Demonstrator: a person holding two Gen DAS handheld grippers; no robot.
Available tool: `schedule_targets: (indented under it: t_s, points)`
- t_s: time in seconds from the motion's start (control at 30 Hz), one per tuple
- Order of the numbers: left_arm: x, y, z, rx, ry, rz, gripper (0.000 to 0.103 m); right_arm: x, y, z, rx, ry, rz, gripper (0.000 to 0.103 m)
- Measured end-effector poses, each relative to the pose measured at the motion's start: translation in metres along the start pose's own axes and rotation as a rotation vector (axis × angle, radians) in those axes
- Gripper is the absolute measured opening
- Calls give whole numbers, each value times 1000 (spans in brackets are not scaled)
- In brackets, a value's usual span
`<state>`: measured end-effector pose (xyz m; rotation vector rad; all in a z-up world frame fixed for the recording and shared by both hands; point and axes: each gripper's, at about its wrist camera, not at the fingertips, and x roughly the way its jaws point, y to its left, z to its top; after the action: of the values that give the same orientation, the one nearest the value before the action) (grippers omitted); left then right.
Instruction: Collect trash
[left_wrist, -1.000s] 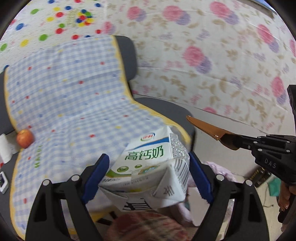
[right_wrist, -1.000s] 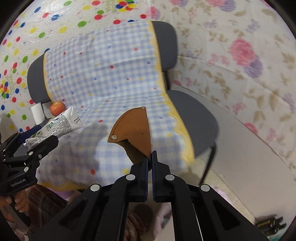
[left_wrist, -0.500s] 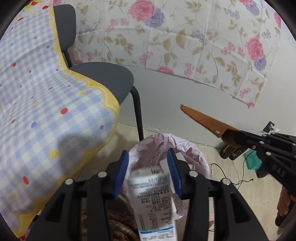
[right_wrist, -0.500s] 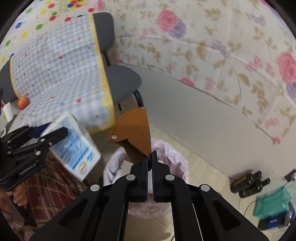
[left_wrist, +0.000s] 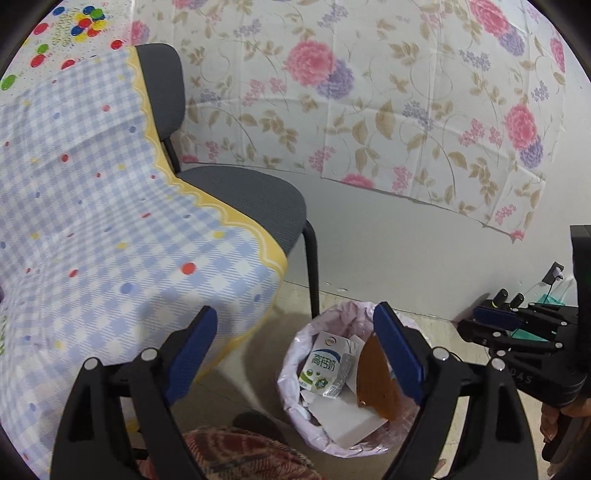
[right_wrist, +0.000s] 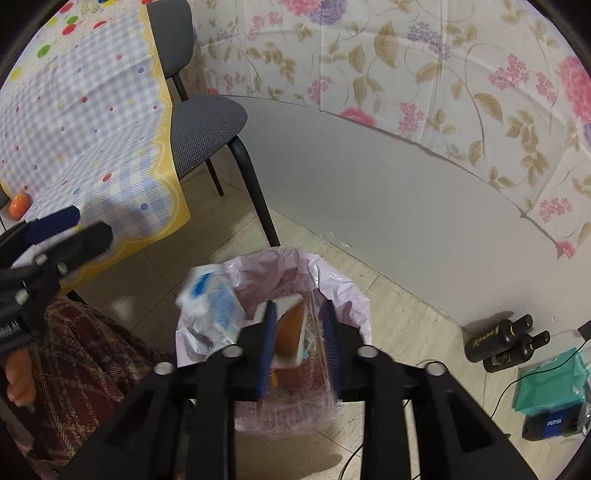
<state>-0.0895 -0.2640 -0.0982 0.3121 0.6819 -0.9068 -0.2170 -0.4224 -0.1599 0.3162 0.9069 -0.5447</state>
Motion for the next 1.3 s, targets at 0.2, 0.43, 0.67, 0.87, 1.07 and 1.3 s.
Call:
schedule_targets:
  t_s: [0.2, 0.43, 0.67, 0.87, 1.07, 1.3]
  points:
    - [-41, 27, 7, -64, -15, 115, 97, -22, 5, 2, 8, -28, 17, 31]
    - [-88, 61, 8, -169, 36, 274, 97, -80, 28, 29, -38, -122, 63, 82]
    - [-147, 96, -3, -266, 40, 396, 97, -124, 71, 48, -120, -182, 127, 93]
    - [-197, 123, -21, -315, 24, 573, 97, -152, 125, 66, -195, -257, 219, 94]
    - [-230, 144, -37, -386, 8, 668, 97, -163, 180, 73, -295, -290, 283, 94]
    - [-245, 155, -47, -431, -5, 709, 97, -173, 231, 77, -382, -298, 367, 94]
